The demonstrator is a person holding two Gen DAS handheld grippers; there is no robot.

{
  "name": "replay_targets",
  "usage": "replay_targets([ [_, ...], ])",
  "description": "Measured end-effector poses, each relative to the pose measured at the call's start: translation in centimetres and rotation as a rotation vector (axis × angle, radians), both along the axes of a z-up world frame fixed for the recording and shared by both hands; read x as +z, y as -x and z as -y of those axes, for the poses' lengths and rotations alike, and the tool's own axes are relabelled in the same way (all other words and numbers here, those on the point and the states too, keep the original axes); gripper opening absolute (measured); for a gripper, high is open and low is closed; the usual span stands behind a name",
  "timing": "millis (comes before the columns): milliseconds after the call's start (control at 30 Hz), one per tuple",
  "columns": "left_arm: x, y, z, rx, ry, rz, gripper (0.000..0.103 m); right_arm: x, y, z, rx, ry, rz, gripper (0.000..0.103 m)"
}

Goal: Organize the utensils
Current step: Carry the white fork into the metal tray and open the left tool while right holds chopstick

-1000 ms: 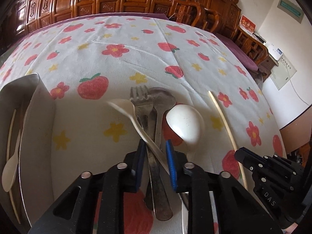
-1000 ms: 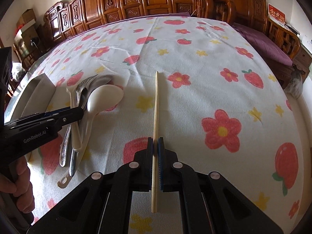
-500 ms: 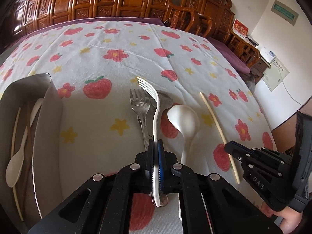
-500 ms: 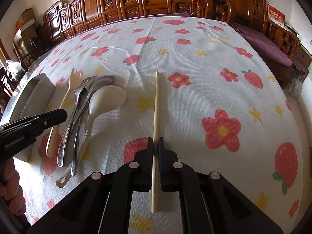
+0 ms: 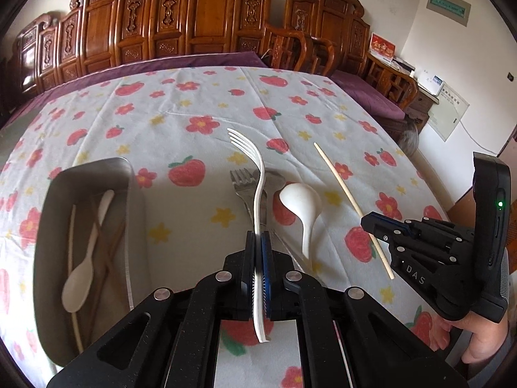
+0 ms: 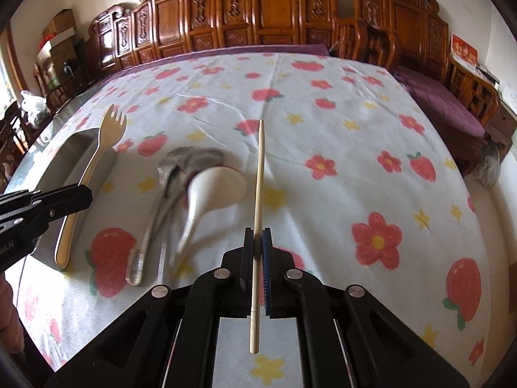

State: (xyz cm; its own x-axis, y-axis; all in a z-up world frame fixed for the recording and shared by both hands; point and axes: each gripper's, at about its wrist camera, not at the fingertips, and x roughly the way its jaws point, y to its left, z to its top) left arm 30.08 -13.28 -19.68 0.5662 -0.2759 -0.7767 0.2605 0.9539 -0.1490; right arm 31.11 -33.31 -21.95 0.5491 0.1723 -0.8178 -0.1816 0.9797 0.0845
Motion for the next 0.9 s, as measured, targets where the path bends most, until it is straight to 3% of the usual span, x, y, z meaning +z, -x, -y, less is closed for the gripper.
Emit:
replay_targets([
  [367,1.7,0.6,-3.4,0.01,-0.04,0.022,0.003,2.0,1.7,-4.0,0.092,-0.003,0.05,0.006],
  [900,0.0,0.0,-9.4,0.043,-0.088,-0.027,0.003,3.1,3.8,-7.9,0.194,-0.001,0.084,0.006],
])
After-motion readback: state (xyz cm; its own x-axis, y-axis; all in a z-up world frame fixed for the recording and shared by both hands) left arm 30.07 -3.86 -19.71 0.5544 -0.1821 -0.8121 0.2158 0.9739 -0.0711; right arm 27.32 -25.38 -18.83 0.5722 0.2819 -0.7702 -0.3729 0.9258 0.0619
